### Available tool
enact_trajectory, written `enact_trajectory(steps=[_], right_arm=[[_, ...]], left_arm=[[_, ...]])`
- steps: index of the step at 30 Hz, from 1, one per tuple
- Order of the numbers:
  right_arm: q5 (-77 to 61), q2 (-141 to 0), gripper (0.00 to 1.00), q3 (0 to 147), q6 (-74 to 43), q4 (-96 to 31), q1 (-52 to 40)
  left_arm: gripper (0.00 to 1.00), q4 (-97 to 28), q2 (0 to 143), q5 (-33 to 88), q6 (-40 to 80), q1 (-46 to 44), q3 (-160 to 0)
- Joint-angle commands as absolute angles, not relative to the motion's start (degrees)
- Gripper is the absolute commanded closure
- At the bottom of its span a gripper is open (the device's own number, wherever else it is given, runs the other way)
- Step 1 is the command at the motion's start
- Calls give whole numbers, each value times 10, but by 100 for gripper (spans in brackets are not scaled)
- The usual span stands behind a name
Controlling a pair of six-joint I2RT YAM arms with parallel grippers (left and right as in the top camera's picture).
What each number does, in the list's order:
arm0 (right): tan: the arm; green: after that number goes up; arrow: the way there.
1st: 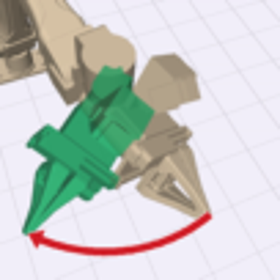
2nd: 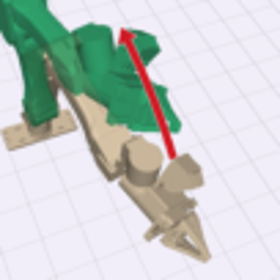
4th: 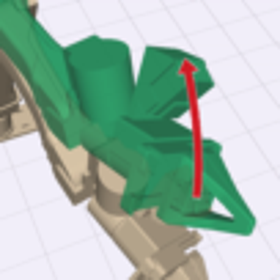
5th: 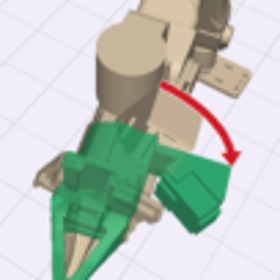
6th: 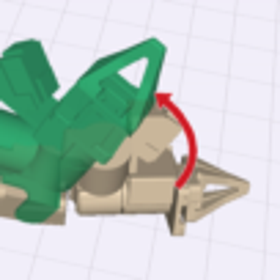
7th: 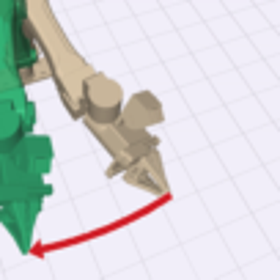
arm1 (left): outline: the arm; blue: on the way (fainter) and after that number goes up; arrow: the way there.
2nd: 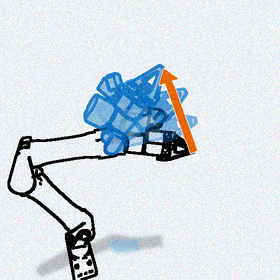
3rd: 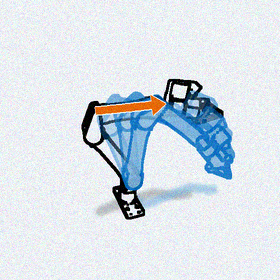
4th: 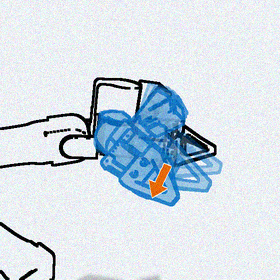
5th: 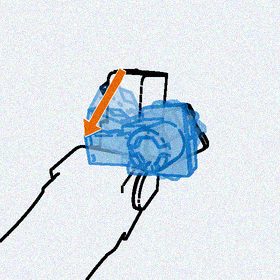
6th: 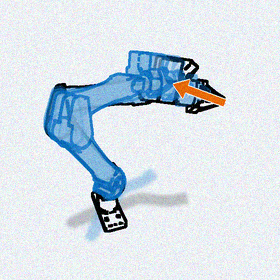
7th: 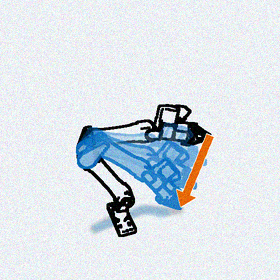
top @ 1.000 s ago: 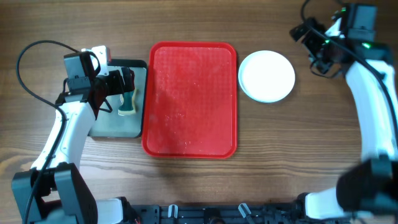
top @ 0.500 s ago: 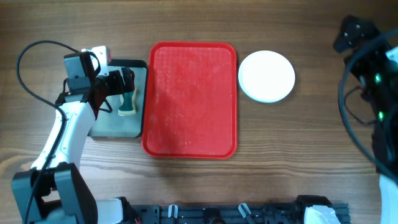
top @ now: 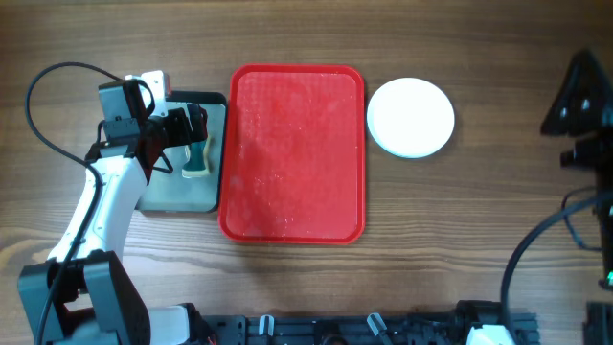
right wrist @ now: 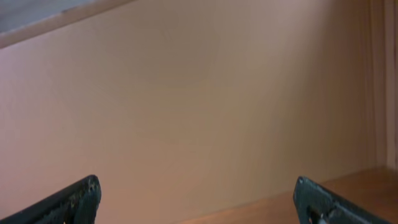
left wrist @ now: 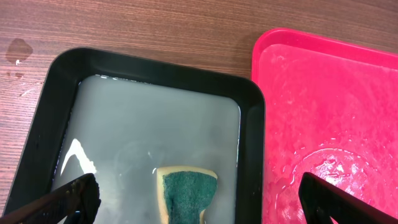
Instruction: Clean dirty plates on tray and stack at the side
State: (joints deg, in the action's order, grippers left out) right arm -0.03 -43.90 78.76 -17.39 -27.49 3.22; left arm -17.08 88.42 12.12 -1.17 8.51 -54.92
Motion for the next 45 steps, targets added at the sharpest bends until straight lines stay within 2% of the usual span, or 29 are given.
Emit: enact_trajectory(steps=[1, 6, 11, 24, 29, 37, 45], right_arm=[[-14, -374, 0, 677, -126, -194, 30], [-14, -267, 0, 488, -88, -25, 30], [-14, -175, 0, 329, -90, 81, 30], [-9, -6, 0, 95, -90, 102, 3], [-9, -2, 0, 48, -90, 156, -11], [-9, -2, 0, 7, -90, 157, -25], [-11, -2, 0, 3, -68, 30, -37]], left_arm=[[0, -170, 880, 130, -6, 82, -555], [0, -170, 880, 130, -6, 82, -555], [0, -170, 880, 130, -6, 82, -555], [0, -170, 880, 130, -6, 82, -555], [0, -170, 880, 130, -6, 82, -555], [0, -170, 880, 130, -6, 82, -555], [0, -170, 880, 130, -6, 82, -555]])
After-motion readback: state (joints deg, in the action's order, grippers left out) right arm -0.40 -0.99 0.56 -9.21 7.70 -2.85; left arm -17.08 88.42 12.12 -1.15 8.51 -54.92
